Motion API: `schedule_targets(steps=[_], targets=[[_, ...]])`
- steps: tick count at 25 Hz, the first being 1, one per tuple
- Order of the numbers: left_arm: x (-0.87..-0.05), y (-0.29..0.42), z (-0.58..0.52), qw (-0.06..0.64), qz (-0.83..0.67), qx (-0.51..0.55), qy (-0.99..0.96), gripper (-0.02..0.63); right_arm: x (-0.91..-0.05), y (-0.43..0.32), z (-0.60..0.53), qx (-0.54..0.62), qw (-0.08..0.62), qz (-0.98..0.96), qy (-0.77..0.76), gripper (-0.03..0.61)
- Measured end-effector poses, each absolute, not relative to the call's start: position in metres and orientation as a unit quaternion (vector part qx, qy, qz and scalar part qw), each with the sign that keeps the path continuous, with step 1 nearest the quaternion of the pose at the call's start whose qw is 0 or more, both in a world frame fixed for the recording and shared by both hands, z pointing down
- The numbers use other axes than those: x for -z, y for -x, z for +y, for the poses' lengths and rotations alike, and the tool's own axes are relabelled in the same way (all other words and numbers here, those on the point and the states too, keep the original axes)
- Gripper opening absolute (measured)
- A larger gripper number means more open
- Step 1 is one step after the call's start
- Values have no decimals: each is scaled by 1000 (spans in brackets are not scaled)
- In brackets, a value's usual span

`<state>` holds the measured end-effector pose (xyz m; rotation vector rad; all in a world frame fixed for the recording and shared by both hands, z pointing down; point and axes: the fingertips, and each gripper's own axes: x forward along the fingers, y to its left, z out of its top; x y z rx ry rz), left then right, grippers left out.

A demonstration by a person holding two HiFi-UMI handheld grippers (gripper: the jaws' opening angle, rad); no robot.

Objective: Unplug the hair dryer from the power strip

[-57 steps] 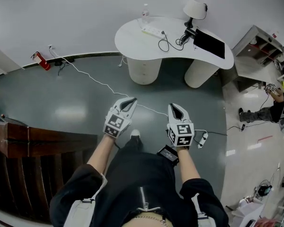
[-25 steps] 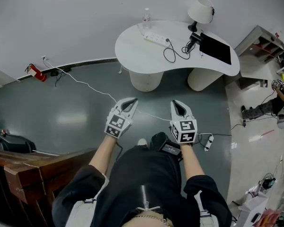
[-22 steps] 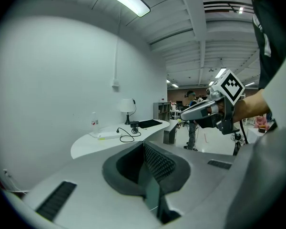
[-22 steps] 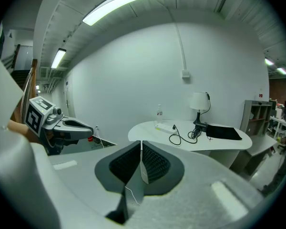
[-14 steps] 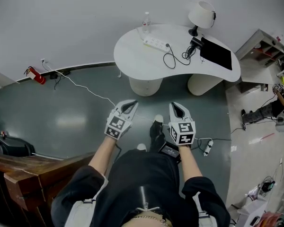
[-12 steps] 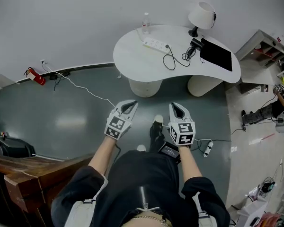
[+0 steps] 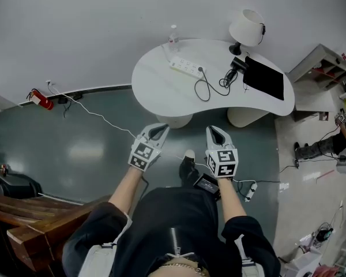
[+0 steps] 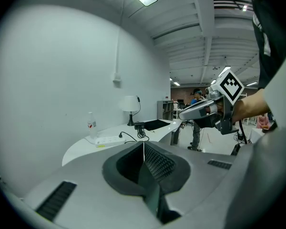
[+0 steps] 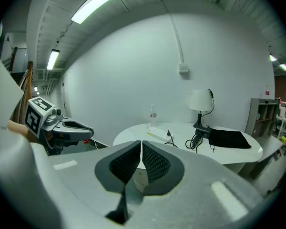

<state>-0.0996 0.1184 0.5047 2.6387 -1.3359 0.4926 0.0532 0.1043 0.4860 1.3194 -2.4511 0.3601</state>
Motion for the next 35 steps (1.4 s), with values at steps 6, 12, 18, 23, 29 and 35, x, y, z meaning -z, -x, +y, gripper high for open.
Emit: schedule_targets(steps=[6,12,18,23,29,35], targets=[[-500,90,59,76,-454,-166,-872,14,-479,-65,36,-128,164,-867,-453,6],[-498,84,-2,81,-470,-170,-862,14,-479,-65,-32,-129,167,-878,-430,6],[-498,78,-53,85,-487,-168,-853,14,-480,-62,-87,-126,173,-890,-404,6],[-496,69,-77,82,-491,-166,-851,14,-483,-62,-112,-126,182,-893,-391,6],[-497,73,-92,83,-485,-171,-854,14,-492,-55,-124,-132,188,-892,-389,6],[-503,71,-110,84,-461,-174,-866,14,-489,-50,-140,-136,184,-884,-408,6]])
